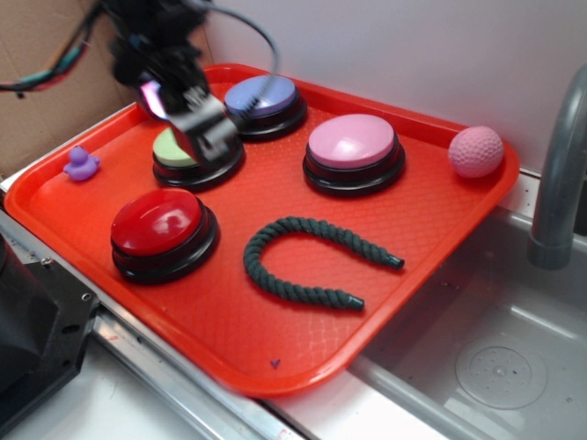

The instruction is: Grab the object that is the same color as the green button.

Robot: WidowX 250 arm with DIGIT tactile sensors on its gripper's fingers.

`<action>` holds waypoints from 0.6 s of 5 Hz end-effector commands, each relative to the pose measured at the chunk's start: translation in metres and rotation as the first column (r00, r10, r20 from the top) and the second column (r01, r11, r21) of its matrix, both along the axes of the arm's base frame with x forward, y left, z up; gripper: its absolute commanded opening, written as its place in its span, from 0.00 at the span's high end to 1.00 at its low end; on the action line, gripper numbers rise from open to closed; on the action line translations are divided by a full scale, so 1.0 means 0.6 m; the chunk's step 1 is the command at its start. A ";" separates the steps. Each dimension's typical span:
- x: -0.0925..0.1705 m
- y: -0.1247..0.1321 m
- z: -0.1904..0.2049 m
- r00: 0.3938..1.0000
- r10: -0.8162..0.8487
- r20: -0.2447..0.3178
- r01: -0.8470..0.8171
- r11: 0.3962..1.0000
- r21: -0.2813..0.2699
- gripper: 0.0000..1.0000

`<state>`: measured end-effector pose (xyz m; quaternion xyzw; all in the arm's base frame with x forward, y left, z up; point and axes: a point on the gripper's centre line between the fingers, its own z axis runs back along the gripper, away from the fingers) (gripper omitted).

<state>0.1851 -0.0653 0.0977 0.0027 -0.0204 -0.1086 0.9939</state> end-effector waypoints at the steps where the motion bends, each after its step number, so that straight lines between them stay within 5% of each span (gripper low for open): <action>1: 0.033 -0.015 -0.059 0.999 -0.050 0.003 0.050 0.998 0.033 0.00; 3: 0.051 -0.017 -0.103 0.997 -0.076 -0.016 0.076 0.996 0.045 0.00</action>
